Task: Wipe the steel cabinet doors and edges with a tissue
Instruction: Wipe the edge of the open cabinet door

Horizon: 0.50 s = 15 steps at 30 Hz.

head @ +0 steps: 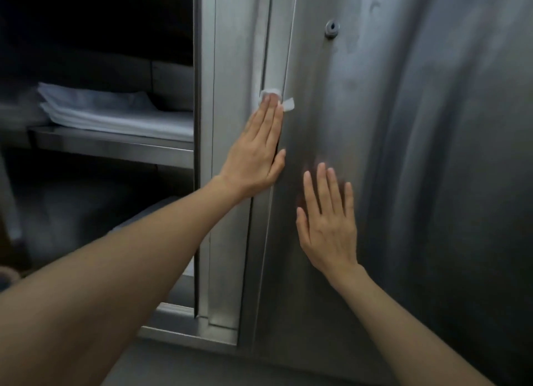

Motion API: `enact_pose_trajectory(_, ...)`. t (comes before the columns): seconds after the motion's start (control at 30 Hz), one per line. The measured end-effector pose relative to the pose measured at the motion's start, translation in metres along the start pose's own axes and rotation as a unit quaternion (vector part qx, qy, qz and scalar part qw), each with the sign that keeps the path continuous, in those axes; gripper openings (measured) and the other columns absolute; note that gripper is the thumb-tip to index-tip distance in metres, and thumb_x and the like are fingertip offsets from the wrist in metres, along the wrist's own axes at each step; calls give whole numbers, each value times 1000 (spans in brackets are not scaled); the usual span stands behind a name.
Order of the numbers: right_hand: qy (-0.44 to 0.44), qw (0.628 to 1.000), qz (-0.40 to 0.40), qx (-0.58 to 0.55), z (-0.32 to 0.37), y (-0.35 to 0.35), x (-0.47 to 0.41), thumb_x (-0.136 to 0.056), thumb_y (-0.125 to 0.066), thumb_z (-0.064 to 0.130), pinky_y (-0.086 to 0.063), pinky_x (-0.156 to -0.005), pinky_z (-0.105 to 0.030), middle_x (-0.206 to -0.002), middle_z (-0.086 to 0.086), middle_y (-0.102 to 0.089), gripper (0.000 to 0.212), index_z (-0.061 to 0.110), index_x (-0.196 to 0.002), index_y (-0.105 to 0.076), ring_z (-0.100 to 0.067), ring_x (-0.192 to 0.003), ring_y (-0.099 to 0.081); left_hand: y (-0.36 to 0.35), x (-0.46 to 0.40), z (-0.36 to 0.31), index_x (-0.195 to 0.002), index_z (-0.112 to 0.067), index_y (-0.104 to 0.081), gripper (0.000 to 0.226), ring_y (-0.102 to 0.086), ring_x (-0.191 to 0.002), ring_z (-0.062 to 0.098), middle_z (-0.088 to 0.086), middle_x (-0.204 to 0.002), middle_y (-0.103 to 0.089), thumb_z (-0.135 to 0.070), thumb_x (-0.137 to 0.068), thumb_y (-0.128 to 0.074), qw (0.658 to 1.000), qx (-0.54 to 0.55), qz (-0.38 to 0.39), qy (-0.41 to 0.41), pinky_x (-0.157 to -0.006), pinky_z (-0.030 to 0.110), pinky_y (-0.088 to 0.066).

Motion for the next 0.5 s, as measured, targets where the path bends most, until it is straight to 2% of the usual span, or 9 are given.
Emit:
enact_pose_trajectory(0.17,-10,998,-27,50,0,-36,9,-102,-40,33,-14,-122,-54,-165,-15,-10,64,7,-157,-20,-30,-152,-13,-12,4,-6,-152,11,-12,70,-4,-152,36,29,-161,-6,-30,-100,-37,999,14,-30,18,-125,41,-4)
enact_pose_trajectory(0.4,-4,996,-51,67,-3,-46,13,-102,-36,34,-11,-122,-52,-166,-13,1,64,8,-157,-18,-28,-153,-5,-56,131,-42,-153,7,-14,68,-7,-152,34,27,-161,-10,-36,-103,-32,998,22,46,25,-122,47,-17)
enact_pose_trajectory(0.5,-4,996,-58,64,-3,-47,13,-102,-37,34,-11,-123,-52,-166,-13,-1,63,7,-157,-21,-28,-153,-7,-43,91,-33,-152,8,-13,67,-6,-152,35,28,-161,-8,-35,-104,-29,999,22,23,25,-125,44,-9)
Point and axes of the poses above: each hand's wrist, its own x-axis away from the middle knuckle, its own y-axis out of the back of the hand, z = x × y, the point moved 3 cm from there along -x, towards the middle knuckle
